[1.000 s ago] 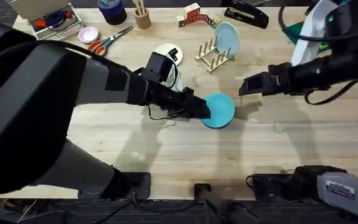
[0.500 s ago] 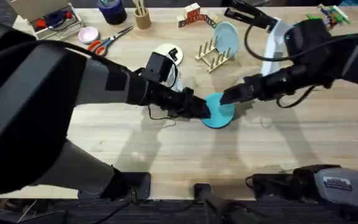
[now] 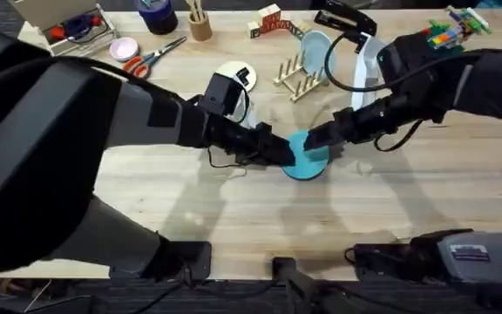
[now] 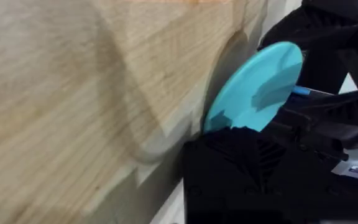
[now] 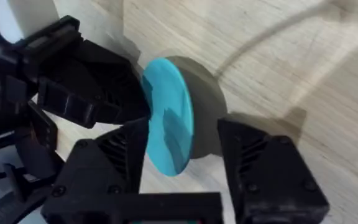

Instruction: Pick up the plates from the table one by one and place each into a slot on the dish rack.

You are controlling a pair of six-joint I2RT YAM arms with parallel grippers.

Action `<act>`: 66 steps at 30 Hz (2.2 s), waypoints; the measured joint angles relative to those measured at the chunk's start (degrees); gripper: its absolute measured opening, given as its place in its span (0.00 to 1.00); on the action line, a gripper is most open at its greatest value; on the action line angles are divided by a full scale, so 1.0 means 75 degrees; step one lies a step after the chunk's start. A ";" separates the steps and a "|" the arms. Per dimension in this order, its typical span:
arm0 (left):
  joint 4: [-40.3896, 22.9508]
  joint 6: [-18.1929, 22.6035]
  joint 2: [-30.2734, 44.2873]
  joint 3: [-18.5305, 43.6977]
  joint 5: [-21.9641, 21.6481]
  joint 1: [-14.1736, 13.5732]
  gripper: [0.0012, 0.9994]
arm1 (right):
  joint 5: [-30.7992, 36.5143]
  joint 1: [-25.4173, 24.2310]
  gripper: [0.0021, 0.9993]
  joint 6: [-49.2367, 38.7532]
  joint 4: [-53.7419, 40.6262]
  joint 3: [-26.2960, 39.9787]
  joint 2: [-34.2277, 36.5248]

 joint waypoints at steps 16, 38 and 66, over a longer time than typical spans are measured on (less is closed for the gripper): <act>-0.0044 -0.0049 -0.0043 0.0000 0.0019 0.0012 0.04 | -0.0629 0.0076 0.04 0.0056 0.0061 0.0003 0.0235; -0.2730 0.0077 -0.3482 0.0052 -0.3323 0.0047 0.04 | 0.0098 0.0157 0.03 -0.0207 -0.1354 0.1224 -0.0458; -0.7408 0.3511 -0.5205 0.3943 -0.7443 0.0049 0.97 | 0.2993 0.0178 0.03 -0.1492 -0.3214 0.5412 -0.1050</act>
